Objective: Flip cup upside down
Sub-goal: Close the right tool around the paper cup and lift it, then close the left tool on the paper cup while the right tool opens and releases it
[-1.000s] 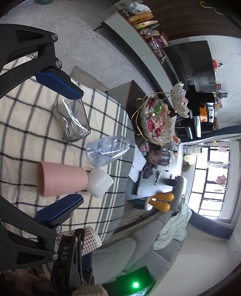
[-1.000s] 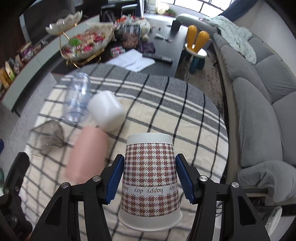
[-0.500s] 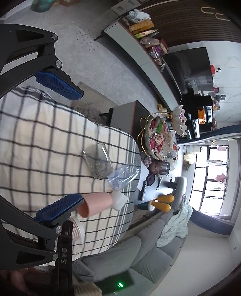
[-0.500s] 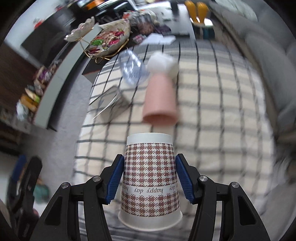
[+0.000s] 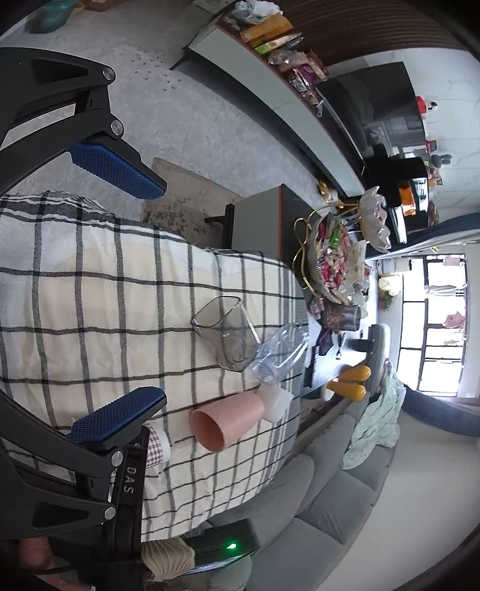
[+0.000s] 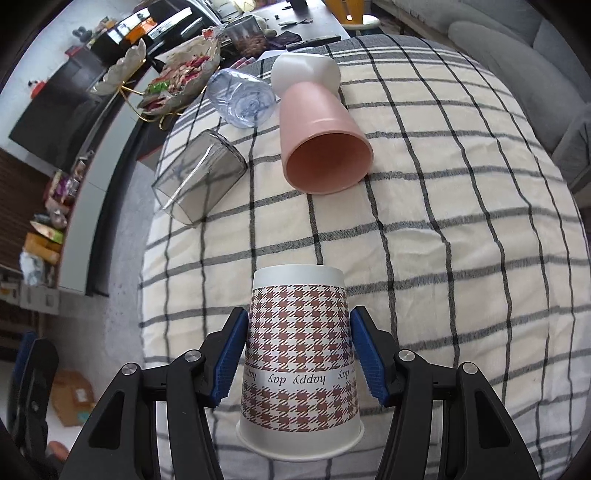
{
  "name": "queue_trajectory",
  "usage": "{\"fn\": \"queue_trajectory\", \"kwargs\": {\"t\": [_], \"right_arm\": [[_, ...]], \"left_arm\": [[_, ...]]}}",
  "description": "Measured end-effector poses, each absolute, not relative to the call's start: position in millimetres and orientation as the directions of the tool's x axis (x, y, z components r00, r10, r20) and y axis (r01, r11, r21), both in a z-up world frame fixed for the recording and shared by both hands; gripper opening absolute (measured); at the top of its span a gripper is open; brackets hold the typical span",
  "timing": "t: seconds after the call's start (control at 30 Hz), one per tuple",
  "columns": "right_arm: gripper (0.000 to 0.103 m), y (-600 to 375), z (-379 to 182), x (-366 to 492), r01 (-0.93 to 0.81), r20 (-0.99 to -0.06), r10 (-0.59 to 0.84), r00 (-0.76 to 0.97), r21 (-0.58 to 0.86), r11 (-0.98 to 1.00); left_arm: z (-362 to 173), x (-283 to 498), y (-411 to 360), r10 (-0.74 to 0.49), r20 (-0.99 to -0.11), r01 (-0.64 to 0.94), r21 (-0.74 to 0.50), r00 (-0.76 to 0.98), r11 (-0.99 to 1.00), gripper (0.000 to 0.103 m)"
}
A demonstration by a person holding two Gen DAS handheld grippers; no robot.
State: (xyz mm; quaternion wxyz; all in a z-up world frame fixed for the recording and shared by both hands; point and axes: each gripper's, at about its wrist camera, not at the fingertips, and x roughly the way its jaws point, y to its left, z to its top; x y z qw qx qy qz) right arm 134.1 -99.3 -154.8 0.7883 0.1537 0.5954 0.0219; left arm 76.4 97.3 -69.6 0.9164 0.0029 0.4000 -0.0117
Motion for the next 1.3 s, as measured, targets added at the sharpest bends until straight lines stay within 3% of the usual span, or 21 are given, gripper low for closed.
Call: {"fn": "queue_trajectory", "kwargs": {"t": [0.4,0.57,0.73,0.83,1.1,1.3], "right_arm": [[0.059,-94,-184,144,0.163,-0.952,0.178,0.247,0.222,0.961],[0.077,-97,-174,140,0.155,-0.945,0.176,0.275,0.224,0.962],[0.078,-111,-142,127,0.148,-0.918,0.171,0.357,0.236,0.960],[0.085,-128,-119,115,0.159,-0.896,0.139,0.422,0.225,0.961],[0.094,-183,-71,81,0.259,-0.865,0.014,0.501,0.166,0.951],[0.094,-219,-72,70,0.358,-0.920,0.031,0.390,0.183,0.916]], "left_arm": [[-94,87,104,-0.015,-0.772,0.013,-0.009,0.636,1.000,0.103],[-87,85,99,-0.011,-0.770,0.021,0.003,0.639,1.000,0.103],[-72,81,87,-0.024,-0.768,0.040,0.003,0.640,0.999,0.103],[-68,82,74,-0.034,-0.782,0.064,0.007,0.623,0.998,0.103],[-79,107,16,-0.144,-0.922,0.192,-0.078,0.361,0.978,0.103],[-103,133,-28,-0.161,-0.985,0.212,-0.146,0.059,0.966,0.103]]}}
